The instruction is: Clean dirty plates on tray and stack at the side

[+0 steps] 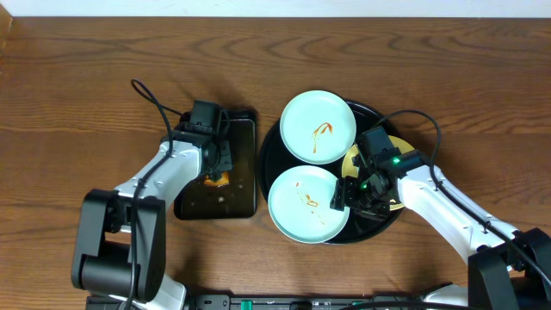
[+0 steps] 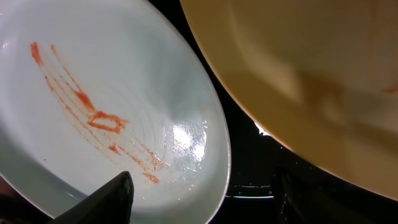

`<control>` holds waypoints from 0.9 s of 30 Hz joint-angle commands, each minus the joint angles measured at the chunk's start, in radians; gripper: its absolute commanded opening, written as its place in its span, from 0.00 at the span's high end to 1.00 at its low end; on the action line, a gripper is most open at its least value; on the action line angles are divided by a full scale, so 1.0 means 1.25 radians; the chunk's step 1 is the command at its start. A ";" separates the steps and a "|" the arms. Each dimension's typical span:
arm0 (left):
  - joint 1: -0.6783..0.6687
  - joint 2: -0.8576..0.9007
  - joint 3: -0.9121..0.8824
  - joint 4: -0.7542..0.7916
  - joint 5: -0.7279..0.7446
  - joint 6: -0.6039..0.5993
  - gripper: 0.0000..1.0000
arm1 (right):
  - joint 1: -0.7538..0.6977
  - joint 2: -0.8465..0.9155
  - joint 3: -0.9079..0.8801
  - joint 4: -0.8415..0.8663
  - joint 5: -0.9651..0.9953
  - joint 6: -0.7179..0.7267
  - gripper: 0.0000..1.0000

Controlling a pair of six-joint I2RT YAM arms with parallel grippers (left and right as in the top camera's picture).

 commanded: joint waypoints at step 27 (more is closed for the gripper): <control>-0.001 -0.338 0.021 -0.072 0.005 -0.002 0.93 | 0.009 0.024 -0.019 0.030 0.020 0.023 0.44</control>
